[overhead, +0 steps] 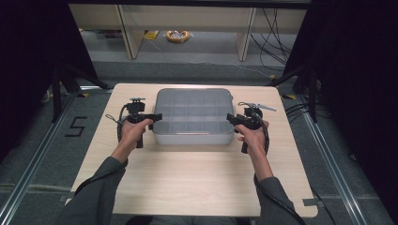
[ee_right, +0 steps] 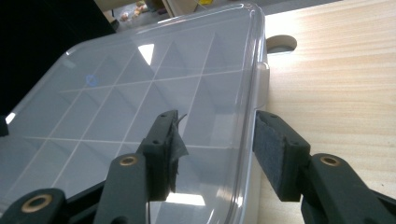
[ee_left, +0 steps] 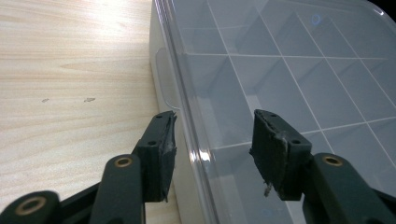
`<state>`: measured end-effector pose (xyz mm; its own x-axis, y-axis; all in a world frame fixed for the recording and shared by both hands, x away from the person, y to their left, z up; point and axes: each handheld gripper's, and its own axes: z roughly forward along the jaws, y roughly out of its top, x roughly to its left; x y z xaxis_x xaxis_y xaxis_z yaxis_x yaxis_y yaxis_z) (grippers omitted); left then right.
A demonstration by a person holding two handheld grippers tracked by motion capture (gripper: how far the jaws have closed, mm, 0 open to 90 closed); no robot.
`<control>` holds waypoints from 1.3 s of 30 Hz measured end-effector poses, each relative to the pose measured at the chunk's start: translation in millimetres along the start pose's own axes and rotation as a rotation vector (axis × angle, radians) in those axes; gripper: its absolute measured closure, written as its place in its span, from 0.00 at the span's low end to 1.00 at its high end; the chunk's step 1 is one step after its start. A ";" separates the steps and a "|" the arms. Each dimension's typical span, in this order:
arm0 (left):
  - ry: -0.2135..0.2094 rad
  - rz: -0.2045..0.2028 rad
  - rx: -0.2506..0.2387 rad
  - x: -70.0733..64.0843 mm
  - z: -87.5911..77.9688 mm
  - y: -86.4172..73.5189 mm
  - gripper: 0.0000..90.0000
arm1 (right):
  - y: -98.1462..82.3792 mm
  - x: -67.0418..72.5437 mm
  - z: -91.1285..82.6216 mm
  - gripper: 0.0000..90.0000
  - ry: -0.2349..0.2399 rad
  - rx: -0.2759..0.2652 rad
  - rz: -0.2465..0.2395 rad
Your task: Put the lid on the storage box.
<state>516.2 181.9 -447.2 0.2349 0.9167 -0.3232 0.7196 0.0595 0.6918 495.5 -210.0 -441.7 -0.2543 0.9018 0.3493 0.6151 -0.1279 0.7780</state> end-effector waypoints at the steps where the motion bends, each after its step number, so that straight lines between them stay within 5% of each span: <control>1: 0.004 0.000 -0.004 0.4 -0.6 -0.1 0.53 | -0.3 -1.0 -0.1 0.58 -0.008 -0.007 -0.009; 4: -0.008 -0.009 -0.010 0.0 -3.2 1.2 0.50 | -0.6 3.5 -3.2 0.58 0.009 0.007 0.035; 7: -0.007 -0.030 -0.039 -1.4 -8.1 2.1 0.44 | 0.1 1.1 -3.8 0.58 0.012 -0.006 -0.012; 10: -0.029 -0.025 -0.050 -2.2 -15.8 2.2 0.42 | 0.2 6.8 -8.1 0.57 0.019 0.002 0.043; 13: -0.047 -0.008 -0.051 -2.8 -24.5 -0.5 0.36 | -0.3 6.7 -11.3 0.55 0.027 -0.002 0.036; 21: -0.121 0.050 -0.044 -10.0 -44.4 -22.9 0.30 | -4.2 -0.5 -15.6 0.46 0.028 -0.008 -0.057; 22: -0.134 0.053 -0.041 -10.6 -45.7 -25.7 0.29 | -5.2 3.6 -18.4 0.45 0.055 0.017 -0.012; 25: -0.159 0.043 -0.055 -12.6 -49.2 -33.3 0.29 | -8.2 3.1 -18.2 0.43 0.068 0.027 -0.060; 30: -0.174 0.068 -0.073 -14.3 -55.8 -45.2 0.27 | -11.9 4.4 -21.1 0.37 0.049 0.017 -0.082; 31: -0.187 0.068 -0.070 -14.3 -56.8 -48.2 0.26 | -12.9 8.7 -24.3 0.37 0.053 0.036 -0.033; 33: -0.190 0.075 -0.055 -15.5 -57.4 -53.8 0.25 | -14.0 6.3 -25.5 0.35 0.052 0.020 -0.098; 35: -0.204 0.077 -0.068 -15.9 -59.8 -58.4 0.24 | -16.7 9.6 -28.2 0.32 0.053 0.021 -0.079; 39: -0.200 0.080 -0.078 -17.0 -63.4 -61.8 0.21 | -21.4 12.3 -34.0 0.31 0.062 -0.008 -0.122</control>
<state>426.4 187.8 -443.5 0.4196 0.8234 -0.3821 0.6429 0.0276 0.7654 453.9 -210.2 -436.3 -0.3727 0.8835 0.2836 0.5711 -0.0225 0.8206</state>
